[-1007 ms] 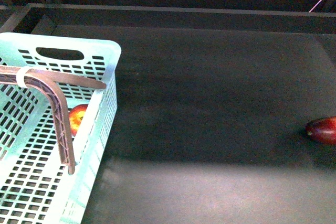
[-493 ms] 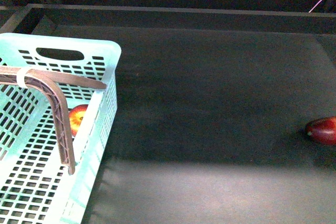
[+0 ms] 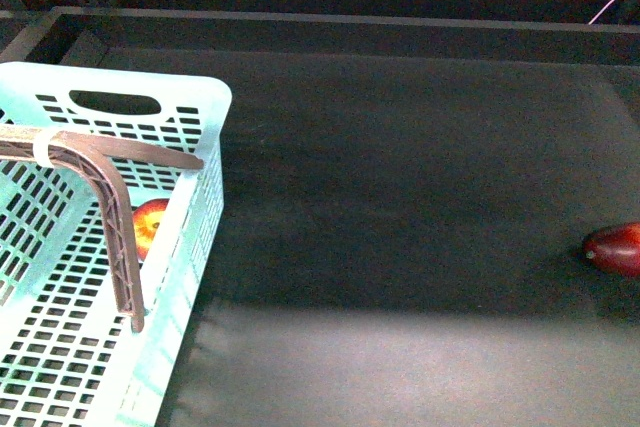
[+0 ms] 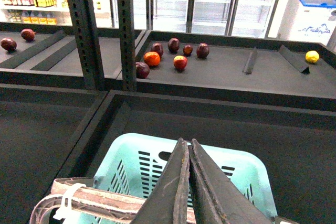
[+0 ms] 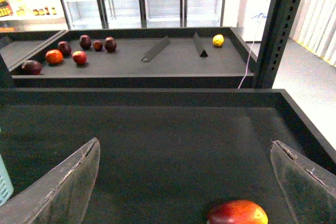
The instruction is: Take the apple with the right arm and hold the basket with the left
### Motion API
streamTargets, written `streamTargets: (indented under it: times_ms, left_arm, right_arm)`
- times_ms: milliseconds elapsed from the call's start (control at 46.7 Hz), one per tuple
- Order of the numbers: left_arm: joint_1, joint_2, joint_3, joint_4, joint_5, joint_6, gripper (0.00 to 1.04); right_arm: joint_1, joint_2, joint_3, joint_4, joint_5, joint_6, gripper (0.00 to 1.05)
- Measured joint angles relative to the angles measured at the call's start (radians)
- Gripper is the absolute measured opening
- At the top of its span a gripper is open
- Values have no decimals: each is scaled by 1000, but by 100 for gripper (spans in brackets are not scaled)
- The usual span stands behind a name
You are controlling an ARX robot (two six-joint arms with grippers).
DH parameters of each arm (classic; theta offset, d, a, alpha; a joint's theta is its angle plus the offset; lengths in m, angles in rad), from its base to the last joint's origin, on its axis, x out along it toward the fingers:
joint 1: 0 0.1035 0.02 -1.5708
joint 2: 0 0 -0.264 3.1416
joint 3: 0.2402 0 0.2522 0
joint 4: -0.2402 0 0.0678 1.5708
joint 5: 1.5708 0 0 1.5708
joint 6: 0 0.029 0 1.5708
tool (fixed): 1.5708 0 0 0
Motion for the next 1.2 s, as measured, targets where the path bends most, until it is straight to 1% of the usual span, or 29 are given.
streamTargets:
  times_ms: [257, 343, 450, 664, 1200]
  left_arm:
    - [0, -135, -41, -94, 0, 6, 3]
    - [0, -150, -73, -66, 0, 7, 3]
    - [0, -199, -75, -111, 0, 9, 3]
    - [0, -360, -75, -263, 0, 10, 3]
    - [0, -523, -75, -428, 0, 10, 3]
  right_arm:
    - [0, 0, 0, 0, 0, 0, 96]
    - [0, 0, 0, 0, 0, 0, 96]
    - [0, 0, 0, 0, 0, 0, 96]
    - [0, 0, 0, 0, 0, 0, 96]
    - [0, 0, 0, 0, 0, 0, 96]
